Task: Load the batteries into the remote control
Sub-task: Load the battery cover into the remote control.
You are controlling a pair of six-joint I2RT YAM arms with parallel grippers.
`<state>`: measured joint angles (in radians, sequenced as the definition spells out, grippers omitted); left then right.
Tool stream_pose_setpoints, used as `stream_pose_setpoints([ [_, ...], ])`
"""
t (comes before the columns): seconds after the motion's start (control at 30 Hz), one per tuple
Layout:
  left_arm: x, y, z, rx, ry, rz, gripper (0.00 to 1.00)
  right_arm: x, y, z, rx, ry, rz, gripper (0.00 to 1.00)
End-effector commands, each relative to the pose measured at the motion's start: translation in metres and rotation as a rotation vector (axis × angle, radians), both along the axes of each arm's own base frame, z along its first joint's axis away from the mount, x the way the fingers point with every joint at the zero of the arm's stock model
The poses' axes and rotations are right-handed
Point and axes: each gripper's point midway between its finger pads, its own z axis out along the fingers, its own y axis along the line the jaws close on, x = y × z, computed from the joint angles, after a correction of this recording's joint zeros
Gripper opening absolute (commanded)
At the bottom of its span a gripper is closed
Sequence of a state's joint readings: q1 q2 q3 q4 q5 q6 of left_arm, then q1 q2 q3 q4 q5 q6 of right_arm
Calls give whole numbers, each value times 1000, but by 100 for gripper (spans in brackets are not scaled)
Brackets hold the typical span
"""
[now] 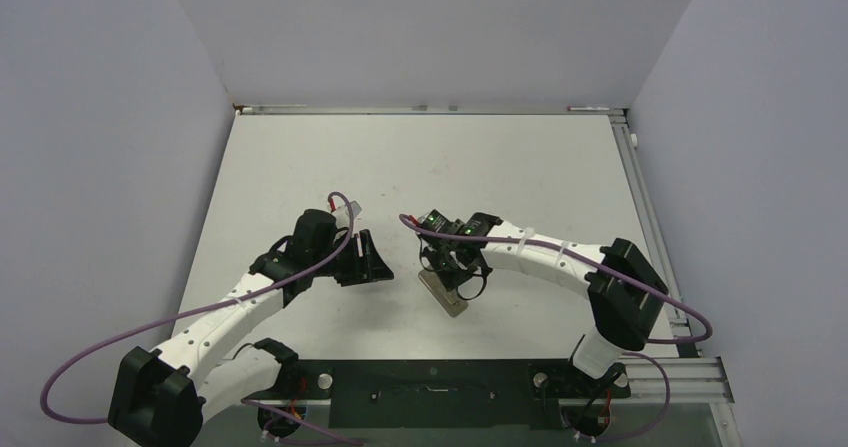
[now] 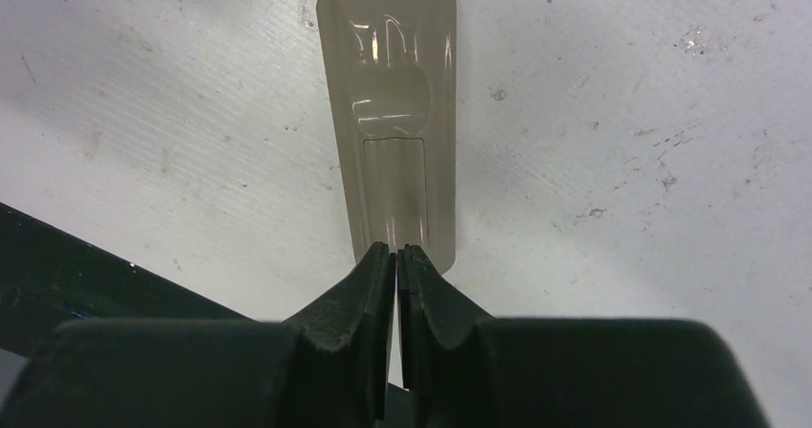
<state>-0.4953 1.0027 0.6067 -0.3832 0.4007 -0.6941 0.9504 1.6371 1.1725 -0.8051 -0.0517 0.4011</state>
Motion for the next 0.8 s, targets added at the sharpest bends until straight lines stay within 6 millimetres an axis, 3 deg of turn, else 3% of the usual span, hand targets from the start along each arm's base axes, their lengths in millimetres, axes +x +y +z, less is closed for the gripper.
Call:
stream_pose_setpoints([
  [0.0,7,-2,11,-19,-40,-7,49,6,3,11,49,-63,-27,9],
  [0.77,7,-3,8,-14,-30,-9,49,-2,-1,-23,32,-22,-32,9],
])
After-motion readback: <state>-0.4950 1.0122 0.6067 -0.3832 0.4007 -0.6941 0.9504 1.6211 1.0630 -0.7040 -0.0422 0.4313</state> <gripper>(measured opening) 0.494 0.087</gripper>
